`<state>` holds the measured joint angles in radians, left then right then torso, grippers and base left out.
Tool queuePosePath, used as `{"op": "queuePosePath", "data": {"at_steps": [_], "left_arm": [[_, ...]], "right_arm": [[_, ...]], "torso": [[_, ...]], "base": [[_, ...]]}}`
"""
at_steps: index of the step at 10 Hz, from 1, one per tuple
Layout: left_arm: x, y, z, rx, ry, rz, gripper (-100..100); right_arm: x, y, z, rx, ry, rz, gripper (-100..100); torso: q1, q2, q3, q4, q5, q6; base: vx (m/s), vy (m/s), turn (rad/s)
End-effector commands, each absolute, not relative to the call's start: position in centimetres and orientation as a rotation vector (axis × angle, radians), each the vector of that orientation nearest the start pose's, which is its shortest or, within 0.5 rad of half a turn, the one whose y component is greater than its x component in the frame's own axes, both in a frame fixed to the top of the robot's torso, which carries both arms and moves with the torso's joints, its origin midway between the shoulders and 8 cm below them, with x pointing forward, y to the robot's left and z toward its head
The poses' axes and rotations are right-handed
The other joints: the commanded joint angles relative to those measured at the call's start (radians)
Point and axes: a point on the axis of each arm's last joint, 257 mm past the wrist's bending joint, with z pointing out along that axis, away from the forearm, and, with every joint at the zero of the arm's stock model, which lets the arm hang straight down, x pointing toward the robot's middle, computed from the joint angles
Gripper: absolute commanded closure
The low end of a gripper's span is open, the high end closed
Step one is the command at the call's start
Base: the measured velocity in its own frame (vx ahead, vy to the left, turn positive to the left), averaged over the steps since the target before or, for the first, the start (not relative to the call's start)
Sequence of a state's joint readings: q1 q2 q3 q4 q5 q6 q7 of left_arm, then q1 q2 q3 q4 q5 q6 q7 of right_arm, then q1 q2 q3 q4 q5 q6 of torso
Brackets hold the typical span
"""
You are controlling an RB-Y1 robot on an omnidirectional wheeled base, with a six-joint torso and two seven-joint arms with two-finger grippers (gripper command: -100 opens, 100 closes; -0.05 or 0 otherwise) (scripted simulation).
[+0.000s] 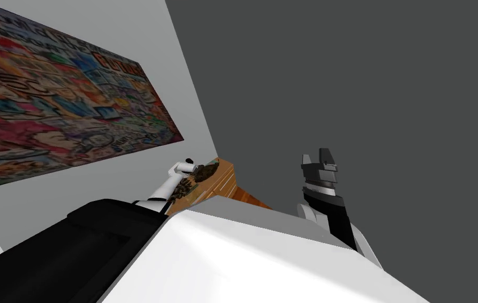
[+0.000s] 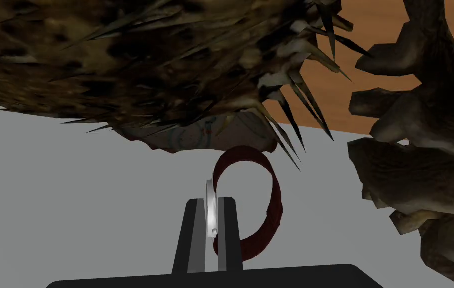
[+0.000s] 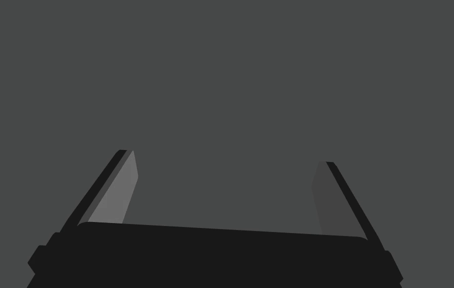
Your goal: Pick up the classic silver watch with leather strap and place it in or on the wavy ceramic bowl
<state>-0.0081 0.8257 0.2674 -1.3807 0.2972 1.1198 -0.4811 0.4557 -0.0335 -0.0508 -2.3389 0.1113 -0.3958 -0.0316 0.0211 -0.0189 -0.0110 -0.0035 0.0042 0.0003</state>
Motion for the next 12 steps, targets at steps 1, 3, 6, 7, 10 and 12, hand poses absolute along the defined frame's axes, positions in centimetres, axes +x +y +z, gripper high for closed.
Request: {"op": "queuePosePath", "data": {"at_steps": [1,3,6,7,10,12], "left_arm": [[34.8,68.2,-29.5,-1.524,1.935,0.343,100],[34.1,69.5,-28.4,-1.553,1.906,0.355,100],[34.5,69.3,-28.2,-1.54,1.909,0.353,-100],[34.5,69.3,-28.2,-1.541,1.909,0.353,-100],[34.5,69.3,-28.2,-1.541,1.909,0.353,0],[34.5,69.8,-26.1,-1.545,1.899,0.354,-100]], "right_arm": [[35.2,-27.7,4.5,0.58,0.689,1.216,0],[35.2,-27.7,4.5,0.58,0.689,1.216,0],[35.2,-27.7,4.5,0.58,0.689,1.216,0],[35.2,-27.7,4.5,0.58,0.689,1.216,0],[35.2,-27.7,4.5,0.58,0.689,1.216,0],[35.2,-27.7,4.5,0.58,0.689,1.216,0]], "torso": [[0.0,0.0,0.0,0.0,0.0,0.0],[-0.001,-0.002,-0.001,0.0,0.0,0.0],[-0.011,0.007,0.004,0.001,0.0,-0.001],[-0.012,0.009,0.005,0.001,-0.001,-0.001],[-0.013,0.01,0.005,0.001,-0.001,-0.001],[-0.014,0.011,0.006,0.002,-0.001,-0.001]], "base": [[0.152,0.13,-0.102],[0.163,0.167,-0.094],[0.028,0.032,-0.01],[0.0,0.0,0.0],[0.0,0.0,0.0],[-0.021,-0.016,-0.023]]}}
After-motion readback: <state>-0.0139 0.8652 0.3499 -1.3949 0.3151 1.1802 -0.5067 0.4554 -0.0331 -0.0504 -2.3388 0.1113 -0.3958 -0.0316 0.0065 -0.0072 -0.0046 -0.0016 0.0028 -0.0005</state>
